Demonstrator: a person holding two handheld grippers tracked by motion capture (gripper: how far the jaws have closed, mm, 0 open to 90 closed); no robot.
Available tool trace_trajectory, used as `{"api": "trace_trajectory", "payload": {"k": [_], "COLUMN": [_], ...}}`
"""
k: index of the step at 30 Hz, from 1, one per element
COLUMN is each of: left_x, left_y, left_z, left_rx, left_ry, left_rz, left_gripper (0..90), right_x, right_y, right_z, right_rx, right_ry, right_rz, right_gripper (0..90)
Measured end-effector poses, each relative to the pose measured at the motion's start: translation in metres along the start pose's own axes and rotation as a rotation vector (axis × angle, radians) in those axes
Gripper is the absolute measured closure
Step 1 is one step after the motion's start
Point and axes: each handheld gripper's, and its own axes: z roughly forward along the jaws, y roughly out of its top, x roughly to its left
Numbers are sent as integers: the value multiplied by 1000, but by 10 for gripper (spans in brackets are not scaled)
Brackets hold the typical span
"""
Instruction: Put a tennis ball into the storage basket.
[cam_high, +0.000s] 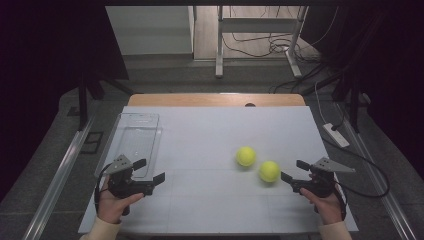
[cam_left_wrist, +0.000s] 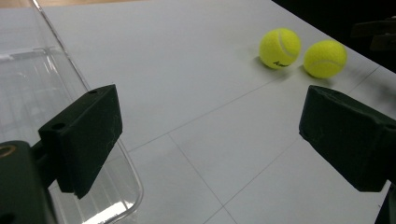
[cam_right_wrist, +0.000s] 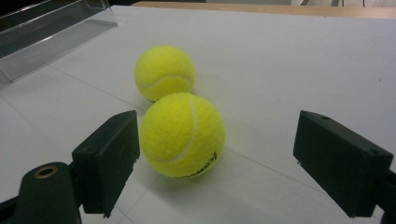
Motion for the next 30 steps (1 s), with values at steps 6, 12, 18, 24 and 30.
{"api": "trace_trajectory", "payload": {"k": [6, 12, 18, 24, 30], "left_x": [-5, -11, -18, -21, -23], "left_y": [5, 10, 19, 24, 28], "left_z": [2, 6, 14, 22, 28], "left_rx": [-3, -9, -6, 20, 37], "left_ry": [-2, -4, -17, -36, -43], "left_rz": [20, 36, 58, 70, 72], "left_gripper": [63, 62, 64, 65, 67], "right_x": [1, 1, 1, 2, 3], "right_y": [0, 0, -1, -1, -2], "right_z": [1, 2, 2, 1, 0], "right_rx": [4, 2, 3, 0, 1], "right_ry": [1, 8, 18, 19, 14], "right_rz": [-5, -5, -7, -7, -11], "right_gripper": [143, 143, 143, 143, 143]}}
